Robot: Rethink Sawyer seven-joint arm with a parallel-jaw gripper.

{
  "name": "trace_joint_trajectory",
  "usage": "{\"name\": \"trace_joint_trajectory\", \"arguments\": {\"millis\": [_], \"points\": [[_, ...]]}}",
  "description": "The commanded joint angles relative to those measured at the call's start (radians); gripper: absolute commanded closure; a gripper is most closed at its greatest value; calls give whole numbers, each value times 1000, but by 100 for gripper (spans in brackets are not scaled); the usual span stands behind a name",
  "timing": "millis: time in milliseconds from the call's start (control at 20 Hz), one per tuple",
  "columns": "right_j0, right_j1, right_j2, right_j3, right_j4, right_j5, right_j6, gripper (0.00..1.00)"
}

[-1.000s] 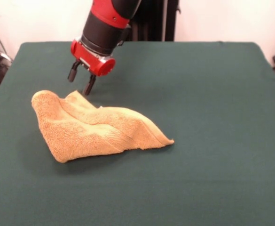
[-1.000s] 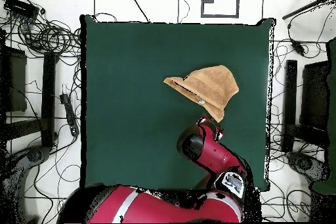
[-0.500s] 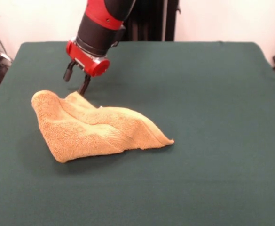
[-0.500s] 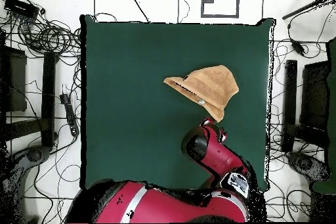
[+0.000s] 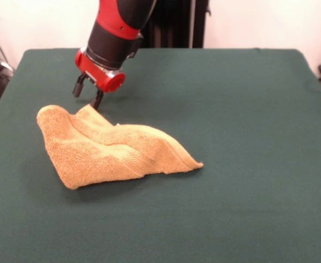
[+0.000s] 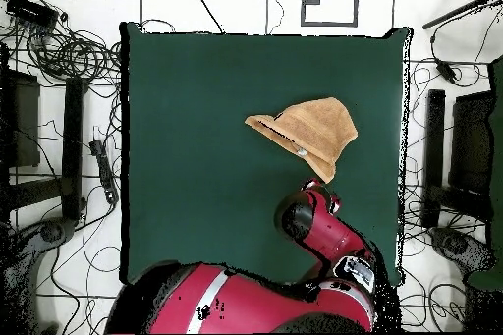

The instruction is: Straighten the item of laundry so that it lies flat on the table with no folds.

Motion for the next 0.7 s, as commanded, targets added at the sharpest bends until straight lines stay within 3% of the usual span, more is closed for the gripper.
{"name": "trace_joint_trajectory", "arguments": {"millis": [50, 700], "points": [[57, 48, 119, -80, 79, 61, 193, 0], [89, 50, 60, -159, 99, 84, 150, 0]]}}
